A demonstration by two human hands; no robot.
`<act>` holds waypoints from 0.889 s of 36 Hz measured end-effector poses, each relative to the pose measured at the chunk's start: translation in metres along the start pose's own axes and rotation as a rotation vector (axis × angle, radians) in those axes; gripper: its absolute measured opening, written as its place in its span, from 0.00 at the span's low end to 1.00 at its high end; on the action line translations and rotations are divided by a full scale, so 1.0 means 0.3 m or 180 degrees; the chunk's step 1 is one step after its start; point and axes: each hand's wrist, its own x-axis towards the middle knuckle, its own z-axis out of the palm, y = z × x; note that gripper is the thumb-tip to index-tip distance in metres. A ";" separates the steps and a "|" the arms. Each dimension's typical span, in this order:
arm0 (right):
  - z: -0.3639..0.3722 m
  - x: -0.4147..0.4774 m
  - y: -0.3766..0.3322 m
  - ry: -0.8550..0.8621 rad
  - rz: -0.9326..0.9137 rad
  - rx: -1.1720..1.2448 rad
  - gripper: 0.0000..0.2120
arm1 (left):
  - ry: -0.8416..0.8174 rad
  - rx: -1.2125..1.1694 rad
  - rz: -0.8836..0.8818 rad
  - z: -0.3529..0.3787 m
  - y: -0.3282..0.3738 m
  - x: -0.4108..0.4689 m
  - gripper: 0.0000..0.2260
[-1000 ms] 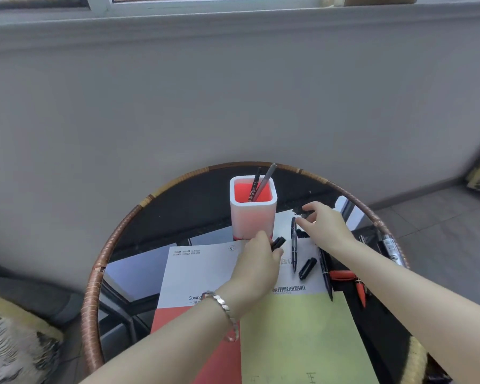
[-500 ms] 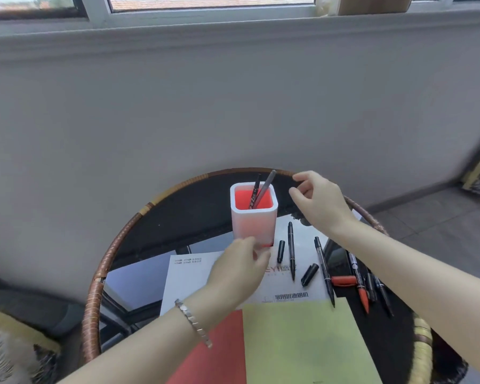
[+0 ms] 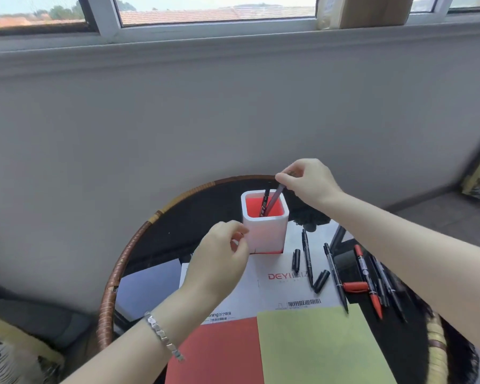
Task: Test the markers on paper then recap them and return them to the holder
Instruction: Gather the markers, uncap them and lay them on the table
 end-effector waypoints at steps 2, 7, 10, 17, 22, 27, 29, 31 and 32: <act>-0.055 -0.035 -0.026 0.0279 -0.0341 0.0001 0.07 | 0.0241 -0.0134 0.0150 -0.005 0.012 -0.002 0.11; -0.179 -0.158 -0.100 0.0529 -0.0652 0.0752 0.08 | 0.0520 -0.0461 0.0484 -0.002 0.066 0.001 0.17; -0.212 -0.230 -0.108 0.0252 -0.0242 0.1678 0.09 | 0.0411 -0.0433 0.0727 0.009 0.093 -0.003 0.16; -0.179 -0.329 -0.051 -0.0605 0.0893 0.2902 0.08 | -0.0461 -0.0754 0.0577 0.039 0.126 -0.055 0.12; -0.111 -0.378 -0.023 -0.0964 0.0778 0.2569 0.06 | -0.1407 -0.2306 -0.0650 0.024 0.167 -0.066 0.15; -0.082 -0.402 -0.015 -0.0877 0.0851 0.2610 0.08 | -0.1836 -0.2525 -0.0961 0.006 0.162 -0.076 0.16; -0.070 -0.410 -0.012 -0.0814 0.0835 0.2634 0.09 | -0.1823 -0.2417 -0.0913 0.008 0.160 -0.081 0.16; -0.064 -0.420 -0.008 -0.0742 0.0726 0.2588 0.09 | -0.1751 -0.2307 -0.0845 0.017 0.156 -0.090 0.15; -0.063 -0.425 -0.007 -0.0718 0.0609 0.2521 0.10 | -0.1713 -0.2231 -0.0783 0.022 0.152 -0.096 0.14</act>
